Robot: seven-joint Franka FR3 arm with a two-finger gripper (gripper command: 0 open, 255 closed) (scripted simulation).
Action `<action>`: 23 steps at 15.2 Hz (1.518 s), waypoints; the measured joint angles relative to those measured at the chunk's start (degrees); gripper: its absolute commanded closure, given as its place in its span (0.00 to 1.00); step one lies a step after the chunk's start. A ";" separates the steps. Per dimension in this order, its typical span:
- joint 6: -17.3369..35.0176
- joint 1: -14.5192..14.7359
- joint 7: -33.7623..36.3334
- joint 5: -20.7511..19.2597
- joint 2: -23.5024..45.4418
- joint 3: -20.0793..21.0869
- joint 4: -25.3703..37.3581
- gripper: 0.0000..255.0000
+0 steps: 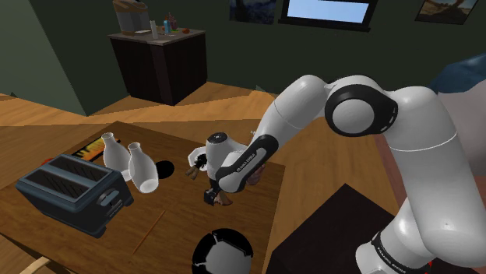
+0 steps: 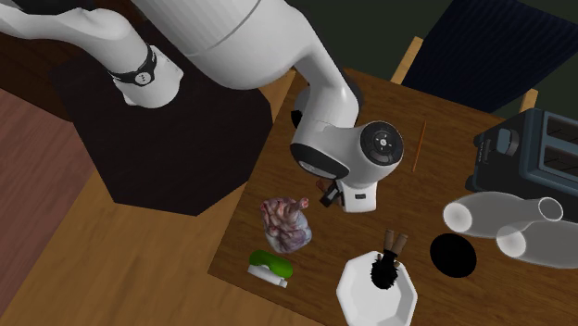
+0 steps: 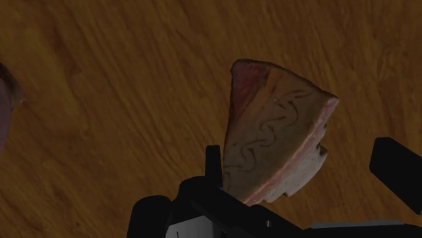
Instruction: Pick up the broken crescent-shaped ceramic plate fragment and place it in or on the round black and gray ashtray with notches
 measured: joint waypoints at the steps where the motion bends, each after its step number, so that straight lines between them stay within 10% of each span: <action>1: 0.25 0.04 0.05 -0.05 0.20 -0.06 -0.04 0.00; 6: 0.45 0.02 0.01 -0.10 0.48 -0.12 0.06 0.00; 7: 0.45 0.02 0.01 -0.10 0.48 -0.12 0.06 1.00; 23: -1.67 -0.61 -0.48 0.52 -2.98 0.59 -1.09 1.00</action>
